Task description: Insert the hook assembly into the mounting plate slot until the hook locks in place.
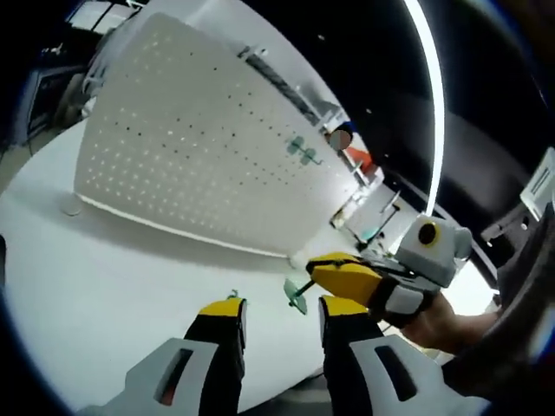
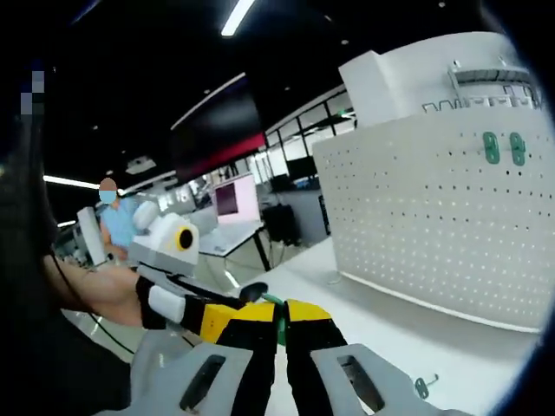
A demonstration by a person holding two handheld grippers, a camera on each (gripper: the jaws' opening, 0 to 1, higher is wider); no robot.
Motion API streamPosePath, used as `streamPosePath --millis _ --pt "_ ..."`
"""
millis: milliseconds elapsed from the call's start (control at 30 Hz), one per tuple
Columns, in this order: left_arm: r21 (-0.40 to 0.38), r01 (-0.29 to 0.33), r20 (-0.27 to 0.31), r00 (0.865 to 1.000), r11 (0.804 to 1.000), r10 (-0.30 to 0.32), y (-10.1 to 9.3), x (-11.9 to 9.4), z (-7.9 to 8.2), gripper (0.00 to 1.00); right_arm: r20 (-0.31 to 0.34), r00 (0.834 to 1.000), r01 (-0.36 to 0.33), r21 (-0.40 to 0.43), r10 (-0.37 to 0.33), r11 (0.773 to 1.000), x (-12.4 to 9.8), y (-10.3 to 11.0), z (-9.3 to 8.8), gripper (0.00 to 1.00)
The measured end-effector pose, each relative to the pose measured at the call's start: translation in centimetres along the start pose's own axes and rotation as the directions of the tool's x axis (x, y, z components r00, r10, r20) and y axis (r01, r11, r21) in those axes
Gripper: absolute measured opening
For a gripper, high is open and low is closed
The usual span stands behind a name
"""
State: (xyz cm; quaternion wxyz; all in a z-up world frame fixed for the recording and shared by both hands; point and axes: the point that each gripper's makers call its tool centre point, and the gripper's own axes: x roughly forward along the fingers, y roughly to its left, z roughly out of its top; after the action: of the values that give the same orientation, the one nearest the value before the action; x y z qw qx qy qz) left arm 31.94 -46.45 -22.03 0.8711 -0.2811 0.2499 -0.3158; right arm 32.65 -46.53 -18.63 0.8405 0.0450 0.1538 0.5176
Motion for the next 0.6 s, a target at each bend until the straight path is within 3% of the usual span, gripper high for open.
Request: streamPosePath --millis 367,467,600 --pt "-0.051 0.072 0.037 0.997 0.996 -0.07 -1.1 -0.3 0.6 0.17 0.022 1.0 -0.017 -0.04 0.018 0.999 -0.2 0.6 0.4 0.0" --pt "-0.073 0.108 0.042 0.994 0.992 -0.105 -1.6 -0.5 0.6 0.08 0.026 1.0 -0.009 -0.06 0.011 0.998 -0.6 0.6 0.4 0.0" --pt "-0.101 0.122 0.05 0.992 0.987 -0.117 -1.8 -0.6 0.7 0.08 0.032 0.999 -0.016 -0.058 0.018 0.998 -0.8 0.7 0.6 0.0"
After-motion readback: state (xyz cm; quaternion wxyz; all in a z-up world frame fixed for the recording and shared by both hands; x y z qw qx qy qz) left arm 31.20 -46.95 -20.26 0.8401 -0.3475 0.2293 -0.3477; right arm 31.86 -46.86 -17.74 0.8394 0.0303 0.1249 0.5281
